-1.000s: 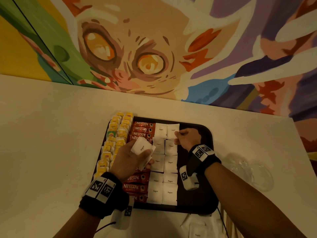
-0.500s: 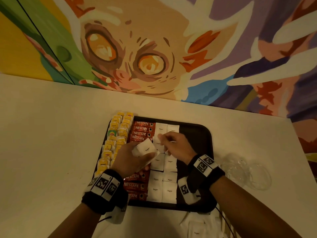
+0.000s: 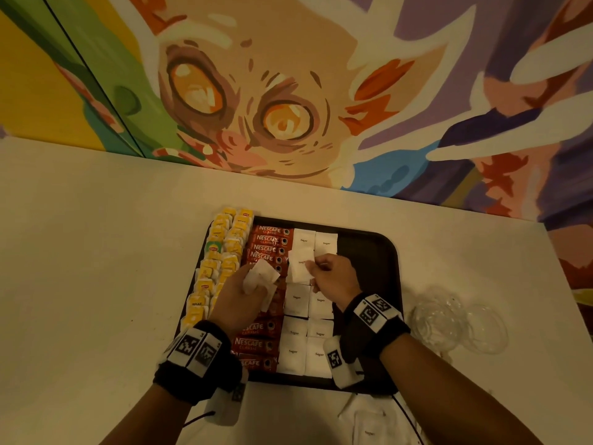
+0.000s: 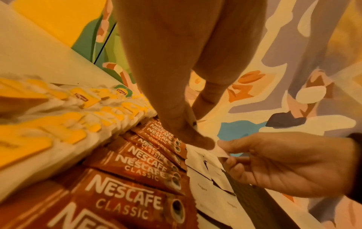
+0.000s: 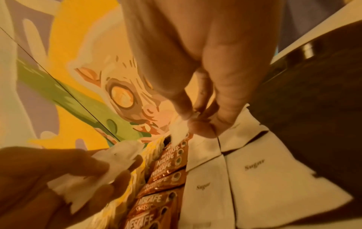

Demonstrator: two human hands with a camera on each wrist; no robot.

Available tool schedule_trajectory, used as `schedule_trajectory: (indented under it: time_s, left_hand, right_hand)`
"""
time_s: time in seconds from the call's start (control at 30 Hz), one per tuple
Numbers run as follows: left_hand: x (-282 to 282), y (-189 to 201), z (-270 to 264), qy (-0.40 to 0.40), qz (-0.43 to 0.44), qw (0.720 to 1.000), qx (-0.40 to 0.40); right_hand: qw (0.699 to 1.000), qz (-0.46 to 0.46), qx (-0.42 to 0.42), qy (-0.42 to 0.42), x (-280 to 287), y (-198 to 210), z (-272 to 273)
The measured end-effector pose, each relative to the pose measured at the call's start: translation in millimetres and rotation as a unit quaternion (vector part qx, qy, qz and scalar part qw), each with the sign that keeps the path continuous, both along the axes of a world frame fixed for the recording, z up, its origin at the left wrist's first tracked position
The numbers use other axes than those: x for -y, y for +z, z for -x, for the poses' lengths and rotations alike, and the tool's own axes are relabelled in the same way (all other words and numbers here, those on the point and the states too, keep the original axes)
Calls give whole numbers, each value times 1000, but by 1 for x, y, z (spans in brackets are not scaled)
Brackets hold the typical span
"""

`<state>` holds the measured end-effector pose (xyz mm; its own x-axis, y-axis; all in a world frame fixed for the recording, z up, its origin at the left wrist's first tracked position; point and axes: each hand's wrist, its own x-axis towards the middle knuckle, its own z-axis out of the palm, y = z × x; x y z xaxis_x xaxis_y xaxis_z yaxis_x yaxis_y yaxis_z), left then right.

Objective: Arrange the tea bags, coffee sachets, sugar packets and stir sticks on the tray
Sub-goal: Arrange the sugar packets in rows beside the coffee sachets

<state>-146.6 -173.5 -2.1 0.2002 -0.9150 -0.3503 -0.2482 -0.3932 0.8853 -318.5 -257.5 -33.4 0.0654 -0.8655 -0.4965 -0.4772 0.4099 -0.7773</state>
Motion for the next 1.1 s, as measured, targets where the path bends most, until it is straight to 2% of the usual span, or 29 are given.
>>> schedule_trajectory:
  time_s: [0.13,0.23,0.53,0.93,1.03,1.1]
  left_hand:
    - [-3,-7,-5,-26,2,999,37]
    - [-5,-9,-8,-2,-26,999,37]
    - [-7,-7,-8,36,-32,998,35]
    - [-8,-4,-8,4,-7,999,43]
    - [-8,-3,-5,-5,4,1000,26]
    - [-8,1,-3,-15,2,1000,7]
  right_hand:
    - [998,-45,13,-51,0,-4,-10]
    - [996,-57,10,-67,1,-4,-14]
    - [997,-60,-40,-38,4,-4,-17]
    - [991,3,-131,-12,2,-6,-12]
    - [994,19,-103,5,-3,-2,-11]
    - [999,12,-34,23,-10,8,-14]
